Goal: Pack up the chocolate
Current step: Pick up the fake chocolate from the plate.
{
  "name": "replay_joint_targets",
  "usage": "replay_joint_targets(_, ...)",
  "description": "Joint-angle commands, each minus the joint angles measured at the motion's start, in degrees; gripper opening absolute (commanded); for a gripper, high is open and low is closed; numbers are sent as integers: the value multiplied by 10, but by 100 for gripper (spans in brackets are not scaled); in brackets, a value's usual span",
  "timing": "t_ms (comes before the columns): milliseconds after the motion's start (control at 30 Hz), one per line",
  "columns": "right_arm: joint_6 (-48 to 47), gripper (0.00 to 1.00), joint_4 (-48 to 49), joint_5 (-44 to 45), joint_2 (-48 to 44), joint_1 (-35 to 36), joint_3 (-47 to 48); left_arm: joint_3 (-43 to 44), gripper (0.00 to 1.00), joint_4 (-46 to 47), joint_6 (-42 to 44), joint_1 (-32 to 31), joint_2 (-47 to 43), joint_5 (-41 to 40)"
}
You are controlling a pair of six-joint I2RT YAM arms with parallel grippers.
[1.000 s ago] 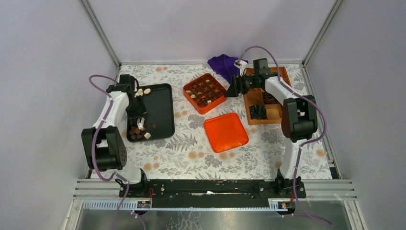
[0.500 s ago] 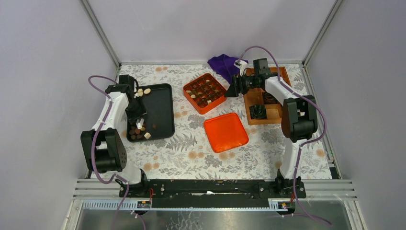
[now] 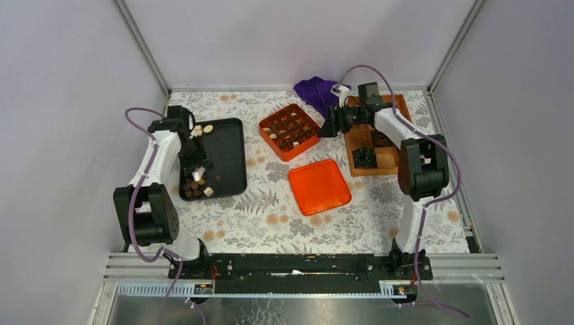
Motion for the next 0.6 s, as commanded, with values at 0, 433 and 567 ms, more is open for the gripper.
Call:
replay_joint_targets(0, 3, 73, 12, -18, -27, -2, 4, 23, 2, 7, 0, 3, -42, 67)
replay_joint_targets(433, 3, 73, 11, -17, -30, -2, 6, -11, 0, 146, -49, -118, -105, 216)
replay_joint_targets(567, 3, 73, 11, -16, -32, -2, 6, 11, 0, 160, -69, -183, -76, 188)
